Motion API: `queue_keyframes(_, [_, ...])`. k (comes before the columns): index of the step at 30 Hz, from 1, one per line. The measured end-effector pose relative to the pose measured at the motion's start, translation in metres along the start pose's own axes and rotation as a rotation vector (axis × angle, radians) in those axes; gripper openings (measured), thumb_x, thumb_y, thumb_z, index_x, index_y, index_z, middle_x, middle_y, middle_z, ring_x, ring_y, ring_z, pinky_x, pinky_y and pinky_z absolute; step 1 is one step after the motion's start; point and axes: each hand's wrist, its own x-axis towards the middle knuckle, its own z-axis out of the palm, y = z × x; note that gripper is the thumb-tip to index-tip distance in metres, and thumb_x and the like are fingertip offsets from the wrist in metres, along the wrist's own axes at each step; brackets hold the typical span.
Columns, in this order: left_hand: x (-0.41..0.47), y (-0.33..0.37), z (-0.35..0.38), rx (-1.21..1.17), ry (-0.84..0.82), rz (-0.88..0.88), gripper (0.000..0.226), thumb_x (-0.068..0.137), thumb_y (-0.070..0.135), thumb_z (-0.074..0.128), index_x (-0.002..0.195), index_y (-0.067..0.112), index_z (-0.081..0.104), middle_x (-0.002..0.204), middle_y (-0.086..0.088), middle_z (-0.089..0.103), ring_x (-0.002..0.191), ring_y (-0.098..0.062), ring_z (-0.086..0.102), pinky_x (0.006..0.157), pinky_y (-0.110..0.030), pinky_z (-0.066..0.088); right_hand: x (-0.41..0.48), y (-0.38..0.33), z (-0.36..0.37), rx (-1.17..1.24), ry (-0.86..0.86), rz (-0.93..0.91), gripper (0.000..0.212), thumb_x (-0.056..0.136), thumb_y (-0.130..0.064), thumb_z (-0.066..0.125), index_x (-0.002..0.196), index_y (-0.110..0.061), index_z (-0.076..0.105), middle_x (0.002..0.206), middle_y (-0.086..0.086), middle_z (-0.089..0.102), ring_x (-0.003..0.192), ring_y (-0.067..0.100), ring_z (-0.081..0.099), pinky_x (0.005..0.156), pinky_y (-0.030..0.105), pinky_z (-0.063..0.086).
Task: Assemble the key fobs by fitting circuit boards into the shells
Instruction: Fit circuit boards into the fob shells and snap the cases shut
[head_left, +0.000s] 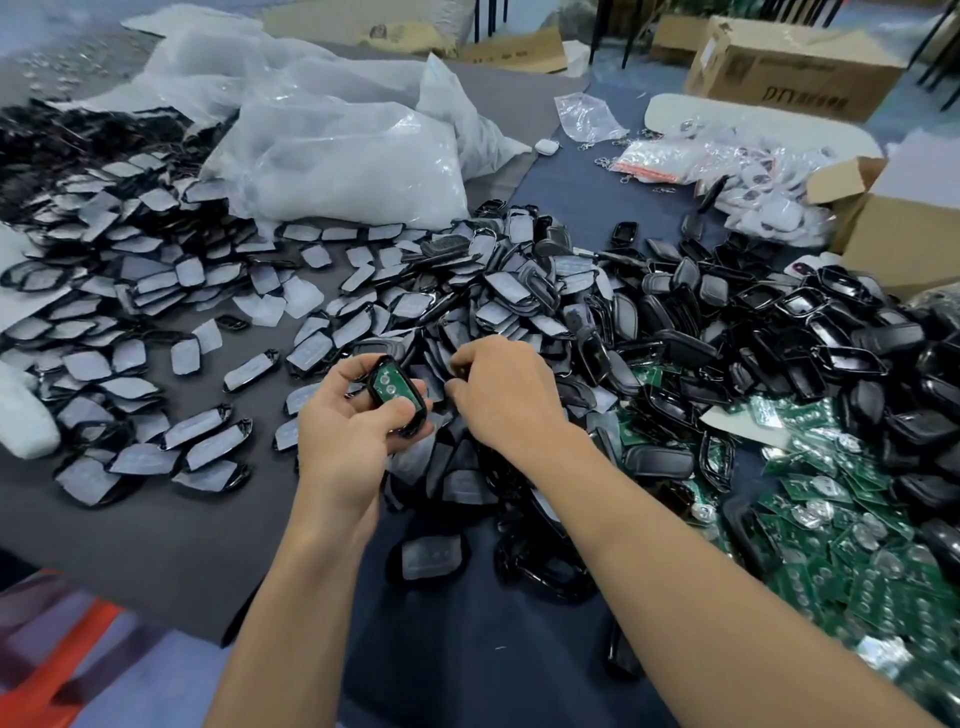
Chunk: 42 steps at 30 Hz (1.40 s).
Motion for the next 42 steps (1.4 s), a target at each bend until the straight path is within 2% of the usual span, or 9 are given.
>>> queue_keyframes(3, [0.004,-0.001,-0.001,0.007,-0.006,0.001,0.039,0.091,-0.019,0.060,0.107,0.017,0.062,0.085,-0.008,0.080,0.079,-0.021,0.078,0.061,-0.026,0.061,-0.011,0.005,-0.007,0.077,0.062,0.004,0.025,0.098,-0.023,0.062,0.118,-0.027,0.078,0.096,0.001,0.079,0.089,0.024,0.071,0.085,0.034,0.056])
queue_keyframes(8, [0.005,-0.003,0.003,0.035,-0.036,0.006,0.039,0.092,-0.016,0.061,0.114,0.016,0.063,0.090,-0.007,0.081,0.084,-0.020,0.078,0.066,-0.028,0.062,-0.042,0.032,-0.036,0.464,0.149,0.111,0.021,0.096,-0.018,0.061,0.089,-0.025,0.079,0.058,-0.008,0.065,0.048,0.008,0.049,0.050,0.025,0.042])
queue_keyframes(16, [-0.024,-0.011,0.042,0.082,-0.293,-0.127,0.049,0.090,-0.019,0.055,0.114,0.021,0.071,0.087,0.000,0.079,0.076,-0.022,0.075,0.060,-0.030,0.060,-0.095,0.068,-0.086,0.929,-0.122,0.250,0.016,0.095,-0.001,0.067,0.091,-0.008,0.080,0.073,0.016,0.074,0.061,0.013,0.062,0.056,0.021,0.046])
queue_keyframes(19, [-0.043,-0.013,0.062,0.046,-0.458,-0.204,0.050,0.091,-0.017,0.052,0.118,0.019,0.073,0.089,-0.005,0.077,0.073,-0.020,0.075,0.061,-0.030,0.060,-0.108,0.080,-0.099,0.954,-0.102,0.268,0.014,0.096,-0.002,0.066,0.097,-0.006,0.079,0.083,0.024,0.075,0.065,0.016,0.063,0.057,0.020,0.047])
queue_keyframes(23, [-0.060,-0.015,0.075,0.017,-0.618,-0.242,0.052,0.089,-0.015,0.052,0.114,0.022,0.078,0.099,-0.006,0.075,0.075,-0.019,0.072,0.061,-0.028,0.059,-0.130,0.091,-0.110,0.978,-0.044,0.307,0.015,0.095,0.001,0.065,0.099,-0.003,0.079,0.078,0.011,0.076,0.062,0.013,0.063,0.056,0.020,0.048])
queue_keyframes(31, [-0.086,-0.028,0.094,-0.030,-0.599,-0.267,0.029,0.089,0.004,0.071,0.096,0.030,0.082,0.085,0.001,0.071,0.060,-0.011,0.061,0.051,-0.020,0.051,-0.164,0.091,-0.091,1.071,0.187,0.432,0.018,0.094,0.002,0.068,0.107,-0.008,0.076,0.073,0.008,0.076,0.059,0.014,0.065,0.058,0.022,0.050])
queue_keyframes(36, [-0.095,-0.033,0.101,0.132,-0.498,-0.177,0.035,0.090,-0.003,0.069,0.099,0.028,0.080,0.080,0.003,0.070,0.058,-0.011,0.060,0.051,-0.022,0.050,-0.183,0.095,-0.086,0.444,0.347,0.283,0.049,0.081,-0.023,0.081,0.120,-0.046,0.060,0.101,-0.036,0.067,0.097,-0.014,0.061,0.079,0.004,0.043])
queue_keyframes(38, [-0.098,-0.034,0.104,0.179,-0.484,-0.142,0.034,0.088,-0.004,0.069,0.102,0.026,0.078,0.078,0.004,0.070,0.059,-0.009,0.060,0.052,-0.022,0.050,-0.189,0.091,-0.085,0.292,0.318,0.125,0.056,0.077,-0.021,0.083,0.117,-0.048,0.054,0.105,-0.030,0.067,0.103,-0.009,0.058,0.087,0.005,0.042])
queue_keyframes(42, [-0.101,-0.035,0.109,0.221,-0.520,-0.126,0.034,0.090,-0.006,0.068,0.104,0.023,0.077,0.077,0.004,0.072,0.061,-0.008,0.062,0.053,-0.021,0.051,-0.192,0.090,-0.074,0.173,0.365,0.049,0.051,0.080,-0.015,0.081,0.114,-0.043,0.054,0.101,-0.013,0.073,0.091,0.014,0.067,0.088,0.032,0.054])
